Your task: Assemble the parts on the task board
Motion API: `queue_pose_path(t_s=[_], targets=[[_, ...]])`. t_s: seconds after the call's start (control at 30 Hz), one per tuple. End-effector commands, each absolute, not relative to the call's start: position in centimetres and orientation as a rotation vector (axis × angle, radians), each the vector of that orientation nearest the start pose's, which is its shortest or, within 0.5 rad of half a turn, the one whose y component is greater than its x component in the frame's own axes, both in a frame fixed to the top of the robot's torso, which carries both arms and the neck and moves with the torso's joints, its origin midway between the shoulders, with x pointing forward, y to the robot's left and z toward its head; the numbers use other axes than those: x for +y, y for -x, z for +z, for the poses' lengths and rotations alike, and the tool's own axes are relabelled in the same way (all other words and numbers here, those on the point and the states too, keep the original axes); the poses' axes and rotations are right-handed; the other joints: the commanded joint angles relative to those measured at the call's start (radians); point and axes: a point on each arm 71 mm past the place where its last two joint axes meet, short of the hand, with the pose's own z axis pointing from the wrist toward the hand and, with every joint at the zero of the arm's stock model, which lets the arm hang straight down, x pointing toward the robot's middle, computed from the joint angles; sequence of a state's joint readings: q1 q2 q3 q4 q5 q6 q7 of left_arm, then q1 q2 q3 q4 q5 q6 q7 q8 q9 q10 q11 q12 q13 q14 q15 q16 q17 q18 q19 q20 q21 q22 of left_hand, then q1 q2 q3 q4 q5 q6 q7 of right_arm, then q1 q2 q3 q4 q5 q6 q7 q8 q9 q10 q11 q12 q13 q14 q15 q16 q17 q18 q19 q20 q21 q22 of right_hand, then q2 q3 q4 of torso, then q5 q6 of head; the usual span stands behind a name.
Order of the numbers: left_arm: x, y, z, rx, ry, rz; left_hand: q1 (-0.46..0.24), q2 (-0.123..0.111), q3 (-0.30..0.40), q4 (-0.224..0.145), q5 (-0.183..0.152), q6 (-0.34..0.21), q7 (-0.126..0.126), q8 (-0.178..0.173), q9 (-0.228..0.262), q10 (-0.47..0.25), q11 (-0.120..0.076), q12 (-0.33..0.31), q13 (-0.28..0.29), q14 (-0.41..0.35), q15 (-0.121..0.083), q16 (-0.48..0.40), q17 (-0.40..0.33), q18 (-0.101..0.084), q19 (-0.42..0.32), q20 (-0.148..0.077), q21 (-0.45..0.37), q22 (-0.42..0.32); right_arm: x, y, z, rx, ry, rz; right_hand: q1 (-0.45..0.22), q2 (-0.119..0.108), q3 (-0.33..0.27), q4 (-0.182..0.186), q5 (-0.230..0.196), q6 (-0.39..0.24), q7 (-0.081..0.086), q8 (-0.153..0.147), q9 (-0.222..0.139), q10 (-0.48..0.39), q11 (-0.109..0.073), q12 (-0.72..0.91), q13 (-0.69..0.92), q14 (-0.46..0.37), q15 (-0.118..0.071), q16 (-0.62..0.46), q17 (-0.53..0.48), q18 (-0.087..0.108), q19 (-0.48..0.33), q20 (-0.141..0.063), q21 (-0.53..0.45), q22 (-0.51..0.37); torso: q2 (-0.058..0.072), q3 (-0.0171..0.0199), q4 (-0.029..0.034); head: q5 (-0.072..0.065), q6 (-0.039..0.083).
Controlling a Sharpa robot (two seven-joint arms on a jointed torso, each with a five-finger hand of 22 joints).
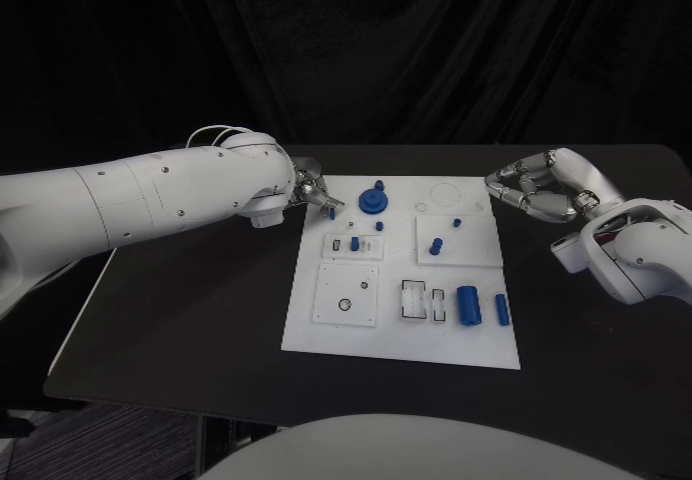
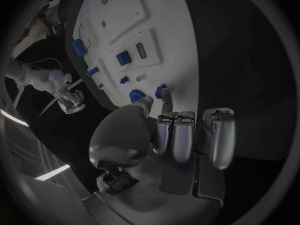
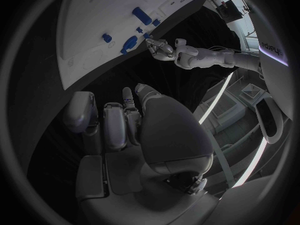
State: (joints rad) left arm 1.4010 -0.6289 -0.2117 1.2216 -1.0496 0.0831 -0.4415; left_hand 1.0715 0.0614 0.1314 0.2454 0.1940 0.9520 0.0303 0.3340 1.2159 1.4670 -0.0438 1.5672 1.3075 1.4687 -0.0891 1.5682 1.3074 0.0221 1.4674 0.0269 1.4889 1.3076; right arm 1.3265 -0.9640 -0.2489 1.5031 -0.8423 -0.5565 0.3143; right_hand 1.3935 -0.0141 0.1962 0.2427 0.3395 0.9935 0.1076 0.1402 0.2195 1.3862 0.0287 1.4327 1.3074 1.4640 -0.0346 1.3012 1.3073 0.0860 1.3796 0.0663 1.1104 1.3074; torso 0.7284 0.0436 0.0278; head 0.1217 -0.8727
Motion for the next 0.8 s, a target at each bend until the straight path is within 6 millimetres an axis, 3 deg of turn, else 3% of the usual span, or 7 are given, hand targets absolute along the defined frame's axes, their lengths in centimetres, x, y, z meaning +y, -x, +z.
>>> queue_pose_path(t_s=[0.03,0.33,0.57,0.8], targets=[[20.03,-54.73,-19.23,2.206,0.131,-0.325,0.008,0.004,-0.006,-0.003,0.007,-0.004,0.003,-0.007,-0.003,0.104,0.008,0.004,0.263,0.102,0.002,0.003,0.263,0.011,0.022,-0.001,-0.007,0.171,-27.27,-48.03,-17.90,1.486,-0.247,0.926,0.003,0.009,0.007,-0.001,0.008,-0.003,0.000,-0.006,-0.001,-0.008,-0.002,-0.006,0.014,0.031,-0.007,-0.005,0.046,0.015,0.009,-0.001,-0.007,0.052,0.000,-0.0002,-0.0004,0.000,0.000],[19.98,-54.65,-19.43,2.214,0.127,-0.327,0.021,0.008,-0.002,-0.010,0.029,-0.002,0.004,-0.022,-0.011,0.104,0.009,0.004,0.263,0.102,0.004,0.003,0.263,0.011,0.022,0.001,-0.008,0.171,-27.26,-48.05,-17.93,1.489,-0.249,0.924,0.006,0.008,0.012,-0.006,0.021,-0.003,0.000,-0.007,-0.001,-0.008,-0.002,-0.006,0.014,0.030,-0.007,-0.006,0.045,0.015,0.009,-0.001,-0.010,0.052,0.000,0.0002,0.0001,0.000,0.000],[19.86,-54.60,-19.48,2.215,0.122,-0.335,0.047,0.008,0.014,-0.030,0.104,0.003,0.004,-0.045,-0.022,0.104,0.009,0.004,0.263,0.102,0.004,0.003,0.263,0.011,0.021,0.002,-0.011,0.172,-27.24,-48.06,-17.95,1.493,-0.250,0.923,0.010,0.007,0.019,-0.011,0.037,-0.004,0.000,-0.007,-0.001,-0.009,-0.002,-0.007,0.013,0.030,-0.007,-0.005,0.045,0.016,0.010,-0.001,-0.013,0.051,0.000,-0.0001,0.0002,0.001,0.000],[19.92,-54.54,-19.55,2.222,0.118,-0.336,0.064,0.007,0.042,-0.048,0.146,0.005,0.003,-0.060,-0.028,0.104,0.009,0.004,0.263,0.102,0.004,0.003,0.263,0.012,0.020,0.002,-0.013,0.172,-27.29,-48.07,-17.99,1.497,-0.254,0.919,0.015,0.006,0.030,-0.020,0.064,-0.004,0.001,-0.008,0.000,-0.010,-0.002,-0.007,0.011,0.030,-0.007,-0.006,0.043,0.016,0.010,-0.001,-0.017,0.051,0.000,0.0002,0.0001,0.003,0.000]])
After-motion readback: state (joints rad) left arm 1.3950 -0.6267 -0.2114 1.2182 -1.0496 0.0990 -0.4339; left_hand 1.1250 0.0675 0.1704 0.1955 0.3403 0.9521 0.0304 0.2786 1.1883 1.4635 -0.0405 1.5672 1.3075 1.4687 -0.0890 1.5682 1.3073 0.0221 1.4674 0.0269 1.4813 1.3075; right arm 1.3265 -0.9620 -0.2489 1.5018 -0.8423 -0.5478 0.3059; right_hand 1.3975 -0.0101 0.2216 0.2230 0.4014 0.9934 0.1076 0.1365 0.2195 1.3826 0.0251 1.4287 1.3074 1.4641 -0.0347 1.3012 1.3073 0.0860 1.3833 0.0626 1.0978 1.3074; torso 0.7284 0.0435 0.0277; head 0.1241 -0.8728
